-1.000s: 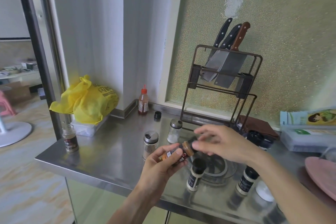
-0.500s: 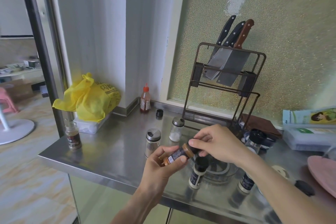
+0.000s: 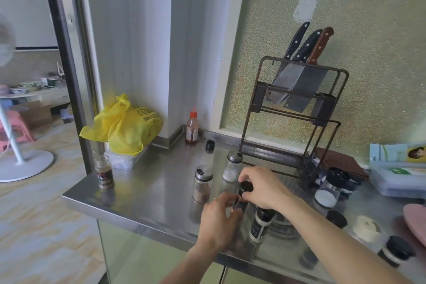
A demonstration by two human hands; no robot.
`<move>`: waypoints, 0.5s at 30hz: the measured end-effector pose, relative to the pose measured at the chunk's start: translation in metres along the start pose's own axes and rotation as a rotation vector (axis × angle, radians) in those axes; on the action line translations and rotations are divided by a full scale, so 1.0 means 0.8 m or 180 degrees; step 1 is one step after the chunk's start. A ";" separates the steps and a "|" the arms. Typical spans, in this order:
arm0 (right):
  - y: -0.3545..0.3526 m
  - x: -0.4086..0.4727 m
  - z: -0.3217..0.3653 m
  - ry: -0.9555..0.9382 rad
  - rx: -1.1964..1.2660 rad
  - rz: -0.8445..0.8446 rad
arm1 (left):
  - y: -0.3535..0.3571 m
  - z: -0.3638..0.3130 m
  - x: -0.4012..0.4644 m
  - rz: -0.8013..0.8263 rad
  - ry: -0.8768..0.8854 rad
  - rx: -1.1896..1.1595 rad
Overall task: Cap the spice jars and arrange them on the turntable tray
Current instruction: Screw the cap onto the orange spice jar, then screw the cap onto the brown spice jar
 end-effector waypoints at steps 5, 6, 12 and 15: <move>0.017 0.007 -0.004 0.0021 -0.0094 0.0054 | -0.025 0.000 -0.002 -0.0145 0.0136 0.0213; 0.018 0.008 -0.005 0.0025 -0.0097 0.0085 | -0.043 0.001 -0.001 -0.0333 0.0165 0.0237; 0.008 0.006 0.001 -0.0036 -0.0200 0.0214 | -0.234 0.057 0.014 -0.2343 0.0141 0.0357; -0.006 0.008 0.015 -0.0124 -0.0238 0.0133 | -0.310 0.107 0.031 -0.2962 -0.0300 0.0603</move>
Point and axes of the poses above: each hand's wrist, its own x-axis towards the middle knuckle, its own y-axis out of the palm, z = x × y, the point moved 10 cm from there along x, towards the middle knuckle, and after that the axes turned 8 degrees about -z, right-handed, at the moved point
